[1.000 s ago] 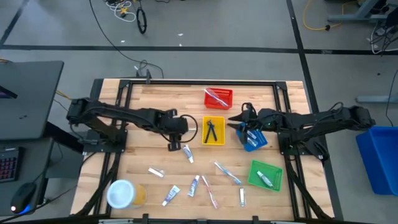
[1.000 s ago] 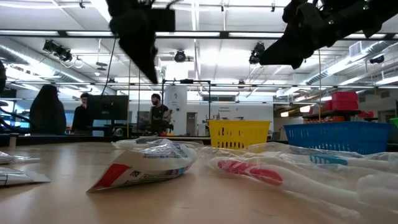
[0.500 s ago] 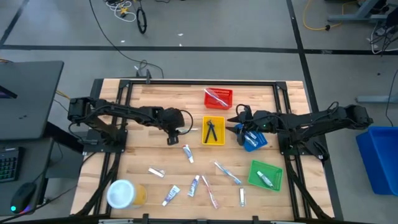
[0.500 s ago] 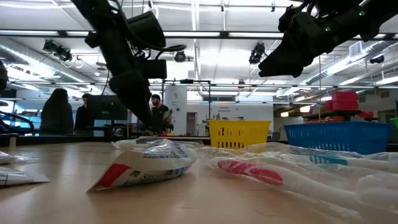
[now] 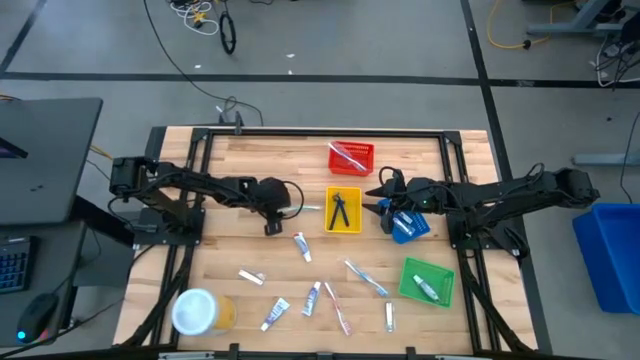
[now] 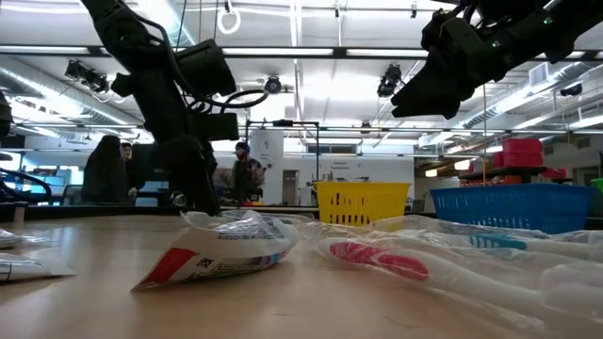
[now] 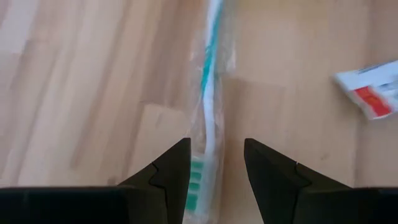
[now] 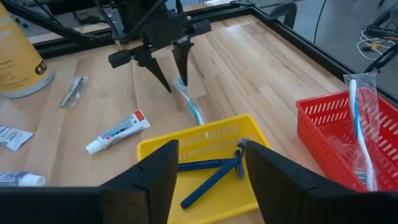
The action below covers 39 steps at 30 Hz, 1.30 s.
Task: Pick & Place Travel size toiletries
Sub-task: Put the green toothbrush into the red bin
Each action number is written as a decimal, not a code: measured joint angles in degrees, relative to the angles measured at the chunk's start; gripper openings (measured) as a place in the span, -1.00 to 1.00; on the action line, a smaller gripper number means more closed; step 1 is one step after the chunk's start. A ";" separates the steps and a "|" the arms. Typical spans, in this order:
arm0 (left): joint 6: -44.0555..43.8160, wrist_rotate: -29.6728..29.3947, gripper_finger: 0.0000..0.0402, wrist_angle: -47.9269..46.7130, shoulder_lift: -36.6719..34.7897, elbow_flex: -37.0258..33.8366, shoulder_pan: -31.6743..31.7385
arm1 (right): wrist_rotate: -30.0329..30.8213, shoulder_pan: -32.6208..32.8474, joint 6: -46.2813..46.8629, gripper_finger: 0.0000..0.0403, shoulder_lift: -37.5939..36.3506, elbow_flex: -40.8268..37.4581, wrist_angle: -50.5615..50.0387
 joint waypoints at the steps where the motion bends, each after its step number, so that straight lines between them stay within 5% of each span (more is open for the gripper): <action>1: 0.20 0.11 -0.20 0.55 0.00 -0.22 0.00 | 0.00 0.00 0.00 -0.04 0.00 0.00 0.00; 20: 6.69 -6.38 -0.13 -1.09 -0.35 3.56 0.68 | 0.00 0.00 -0.02 -0.01 -0.02 0.00 0.00; 29: 6.73 -2.58 0.13 -9.42 0.85 3.63 5.29 | 0.00 0.00 -0.03 -0.08 -0.02 0.00 0.01; 39: 8.45 1.51 0.04 -7.03 5.30 3.87 5.70 | -0.01 -0.01 -0.04 -0.08 -0.02 0.00 0.00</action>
